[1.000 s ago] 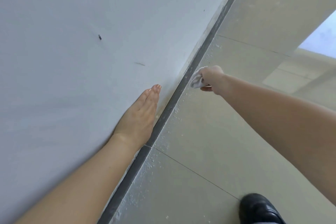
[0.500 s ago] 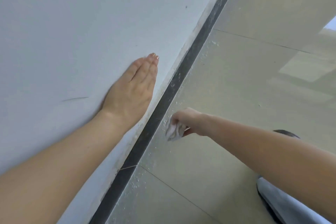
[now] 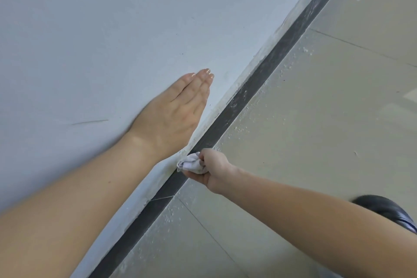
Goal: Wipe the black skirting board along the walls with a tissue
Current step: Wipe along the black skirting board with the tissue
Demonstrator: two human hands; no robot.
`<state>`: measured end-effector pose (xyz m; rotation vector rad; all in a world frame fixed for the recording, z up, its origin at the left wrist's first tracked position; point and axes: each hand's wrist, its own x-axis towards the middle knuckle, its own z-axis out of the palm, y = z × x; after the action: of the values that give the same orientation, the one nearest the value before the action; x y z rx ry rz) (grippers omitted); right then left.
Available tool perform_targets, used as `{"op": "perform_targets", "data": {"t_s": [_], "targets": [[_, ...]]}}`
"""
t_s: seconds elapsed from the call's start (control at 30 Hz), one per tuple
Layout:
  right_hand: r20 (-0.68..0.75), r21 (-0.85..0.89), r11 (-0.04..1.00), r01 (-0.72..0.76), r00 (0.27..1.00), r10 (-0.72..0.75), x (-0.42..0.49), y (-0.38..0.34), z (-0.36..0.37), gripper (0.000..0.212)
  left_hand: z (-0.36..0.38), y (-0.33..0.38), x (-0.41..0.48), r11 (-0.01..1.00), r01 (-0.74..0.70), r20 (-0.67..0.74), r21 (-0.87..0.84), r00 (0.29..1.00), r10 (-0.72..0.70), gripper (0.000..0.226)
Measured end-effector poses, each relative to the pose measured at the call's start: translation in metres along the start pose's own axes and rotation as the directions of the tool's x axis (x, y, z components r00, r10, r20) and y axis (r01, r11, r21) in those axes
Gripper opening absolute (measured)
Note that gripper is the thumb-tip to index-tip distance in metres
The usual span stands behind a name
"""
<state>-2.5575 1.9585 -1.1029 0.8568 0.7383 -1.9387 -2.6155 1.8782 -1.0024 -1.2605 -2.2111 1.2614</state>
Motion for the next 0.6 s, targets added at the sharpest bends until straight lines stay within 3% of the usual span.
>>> {"op": "perform_targets", "data": {"t_s": [0.1, 0.23, 0.33, 0.4, 0.5, 0.6], "targets": [[-0.031, 0.060, 0.995, 0.077, 0.997, -0.076, -0.020, -0.045, -0.017, 0.022, -0.001, 0.001, 0.001, 0.999, 0.007, 0.018, 0.049, 1.000, -0.008, 0.059], [-0.260, 0.320, 0.884, 0.340, 0.929, -0.263, -0.022, -0.099, -0.051, 0.031, -0.002, 0.001, 0.004, 0.999, 0.033, 0.022, 0.013, 0.999, -0.033, 0.058], [-0.335, 0.240, 0.866, 0.438, 0.875, -0.349, -0.019, -0.125, -0.069, 0.032, -0.005, 0.001, 0.004, 0.998, 0.031, 0.055, -0.046, 0.998, -0.029, 0.057], [-0.327, 0.124, 0.920, 0.371, 0.891, -0.315, -0.010, -0.118, -0.071, 0.036, -0.010, -0.001, 0.006, 0.996, 0.047, 0.070, -0.082, 0.997, -0.041, 0.057], [-0.240, -0.059, 0.991, 0.121, 0.962, -0.132, 0.009, -0.067, -0.063, 0.031, -0.014, -0.003, 0.010, 0.994, 0.039, 0.069, -0.103, 0.997, -0.032, 0.059], [-0.089, -0.235, 0.968, -0.082, 0.994, 0.062, 0.022, 0.003, -0.043, 0.022, -0.018, -0.008, 0.014, 0.993, 0.021, 0.096, -0.115, 0.995, -0.010, 0.060]]}}
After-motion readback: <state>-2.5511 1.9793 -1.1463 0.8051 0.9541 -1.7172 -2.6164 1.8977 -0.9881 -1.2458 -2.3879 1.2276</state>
